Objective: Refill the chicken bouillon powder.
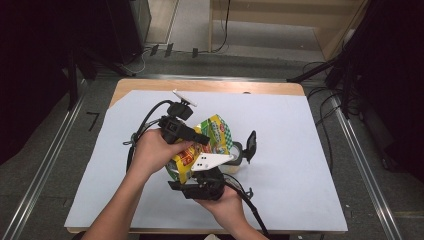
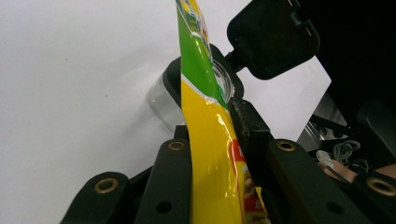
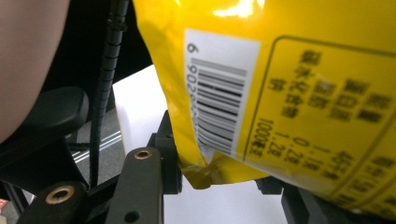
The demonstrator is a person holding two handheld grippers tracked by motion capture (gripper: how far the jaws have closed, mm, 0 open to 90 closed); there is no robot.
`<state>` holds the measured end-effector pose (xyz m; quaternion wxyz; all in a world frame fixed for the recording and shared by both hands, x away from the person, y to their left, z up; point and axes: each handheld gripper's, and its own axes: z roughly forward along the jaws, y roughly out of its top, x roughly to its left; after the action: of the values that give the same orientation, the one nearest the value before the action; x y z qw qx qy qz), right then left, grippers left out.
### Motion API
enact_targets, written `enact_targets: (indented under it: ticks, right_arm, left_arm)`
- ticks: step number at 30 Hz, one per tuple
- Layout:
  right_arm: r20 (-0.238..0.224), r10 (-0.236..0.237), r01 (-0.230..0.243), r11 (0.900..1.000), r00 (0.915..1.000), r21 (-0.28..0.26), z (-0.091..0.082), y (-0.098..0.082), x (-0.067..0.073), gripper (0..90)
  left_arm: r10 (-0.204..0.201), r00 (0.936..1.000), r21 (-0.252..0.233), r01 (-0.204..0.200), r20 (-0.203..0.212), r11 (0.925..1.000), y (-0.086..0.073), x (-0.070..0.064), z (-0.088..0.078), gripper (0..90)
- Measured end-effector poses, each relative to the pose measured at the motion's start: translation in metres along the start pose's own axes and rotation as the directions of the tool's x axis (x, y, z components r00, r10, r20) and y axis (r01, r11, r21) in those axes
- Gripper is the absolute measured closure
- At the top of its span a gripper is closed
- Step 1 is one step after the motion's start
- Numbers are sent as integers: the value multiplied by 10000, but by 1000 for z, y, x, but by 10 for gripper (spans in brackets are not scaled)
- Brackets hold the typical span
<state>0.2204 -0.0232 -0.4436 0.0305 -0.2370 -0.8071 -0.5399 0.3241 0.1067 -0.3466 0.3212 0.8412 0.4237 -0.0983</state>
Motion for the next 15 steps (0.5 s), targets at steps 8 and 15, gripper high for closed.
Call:
enact_targets:
  ticks: [8, 15]
  right_arm:
    - [-63, -54, 54, 10000, 10000, -9, 1, 8, -4, 617]
    - [-6, -342, 342, 9993, 9994, 129, 5, 7, -7, 605]
  left_arm:
    - [79, 9995, -68, -81, -295, 9999, 9, -1, 0, 819]
    - [233, 9987, -96, -238, -450, 9997, 10, -2, 2, 824]
